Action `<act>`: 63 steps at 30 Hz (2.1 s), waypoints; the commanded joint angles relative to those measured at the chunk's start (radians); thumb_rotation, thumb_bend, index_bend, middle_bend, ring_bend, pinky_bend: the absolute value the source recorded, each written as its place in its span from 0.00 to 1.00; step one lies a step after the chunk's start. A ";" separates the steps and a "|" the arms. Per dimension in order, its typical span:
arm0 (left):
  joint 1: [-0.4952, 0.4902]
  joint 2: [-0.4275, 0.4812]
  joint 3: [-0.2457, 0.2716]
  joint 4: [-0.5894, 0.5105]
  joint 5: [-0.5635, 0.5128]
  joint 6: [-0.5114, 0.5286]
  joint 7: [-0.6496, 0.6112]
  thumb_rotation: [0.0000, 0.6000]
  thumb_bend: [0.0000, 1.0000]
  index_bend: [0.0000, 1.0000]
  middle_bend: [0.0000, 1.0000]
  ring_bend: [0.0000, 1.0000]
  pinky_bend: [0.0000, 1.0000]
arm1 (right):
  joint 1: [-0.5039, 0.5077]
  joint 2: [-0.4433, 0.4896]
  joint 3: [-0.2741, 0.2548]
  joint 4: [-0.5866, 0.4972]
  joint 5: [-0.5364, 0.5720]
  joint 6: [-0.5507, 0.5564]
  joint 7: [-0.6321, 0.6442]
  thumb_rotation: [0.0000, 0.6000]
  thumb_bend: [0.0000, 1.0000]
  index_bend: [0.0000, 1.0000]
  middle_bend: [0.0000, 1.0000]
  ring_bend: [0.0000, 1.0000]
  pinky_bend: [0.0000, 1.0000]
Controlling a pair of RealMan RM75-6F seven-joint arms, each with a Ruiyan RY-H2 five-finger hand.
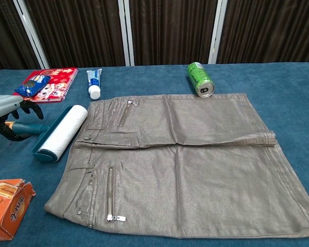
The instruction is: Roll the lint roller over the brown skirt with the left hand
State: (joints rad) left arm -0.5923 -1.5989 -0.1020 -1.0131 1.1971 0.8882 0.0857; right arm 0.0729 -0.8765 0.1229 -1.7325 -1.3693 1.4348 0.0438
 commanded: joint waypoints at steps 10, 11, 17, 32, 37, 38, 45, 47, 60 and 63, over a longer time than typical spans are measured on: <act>-0.006 -0.022 -0.006 0.017 0.009 -0.014 -0.002 1.00 0.42 0.32 0.23 0.23 0.32 | 0.000 0.002 0.000 -0.001 0.003 -0.001 0.002 1.00 0.00 0.00 0.00 0.00 0.00; -0.007 -0.024 -0.007 0.019 0.009 -0.014 0.001 1.00 0.43 0.33 0.23 0.23 0.32 | 0.000 0.002 0.000 0.000 0.004 -0.002 0.003 1.00 0.00 0.00 0.00 0.00 0.00; -0.008 -0.022 -0.008 0.016 0.008 -0.022 0.012 1.00 0.53 0.39 0.29 0.28 0.36 | 0.002 0.001 -0.001 0.002 0.004 -0.007 0.006 1.00 0.00 0.00 0.00 0.00 0.00; -0.029 0.087 -0.021 -0.084 0.062 0.033 0.092 1.00 0.77 0.51 0.39 0.36 0.44 | 0.003 0.003 -0.003 -0.002 -0.001 -0.009 0.011 1.00 0.00 0.00 0.00 0.00 0.00; -0.082 0.143 -0.047 -0.166 0.054 0.014 0.211 1.00 0.77 0.51 0.39 0.36 0.44 | 0.005 0.005 -0.002 -0.001 0.003 -0.015 0.017 1.00 0.00 0.00 0.00 0.00 0.00; -0.096 0.149 -0.057 -0.186 0.045 0.007 0.238 1.00 0.77 0.51 0.39 0.37 0.44 | 0.006 0.005 -0.001 -0.002 0.004 -0.015 0.019 1.00 0.00 0.00 0.00 0.00 0.00; -0.158 0.151 -0.114 -0.284 -0.023 -0.006 0.334 1.00 0.77 0.53 0.41 0.38 0.45 | 0.006 0.010 0.003 0.001 0.014 -0.019 0.031 1.00 0.00 0.00 0.00 0.00 0.00; -0.174 0.148 -0.130 -0.308 -0.049 -0.005 0.358 1.00 0.77 0.54 0.41 0.38 0.45 | 0.006 0.011 0.005 0.004 0.021 -0.022 0.039 1.00 0.00 0.00 0.00 0.00 0.00; -0.283 0.083 -0.120 -0.342 -0.246 -0.038 0.603 1.00 0.80 0.56 0.42 0.39 0.46 | 0.006 0.020 0.014 0.030 0.046 -0.039 0.084 1.00 0.00 0.00 0.00 0.00 0.00; -0.295 0.079 -0.110 -0.339 -0.276 -0.038 0.636 1.00 0.80 0.57 0.42 0.39 0.46 | 0.006 0.021 0.015 0.032 0.048 -0.040 0.088 1.00 0.00 0.00 0.00 0.00 0.00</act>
State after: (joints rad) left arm -0.8761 -1.5133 -0.2203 -1.3537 0.9369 0.8525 0.7058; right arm 0.0787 -0.8558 0.1375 -1.6999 -1.3209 1.3950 0.1322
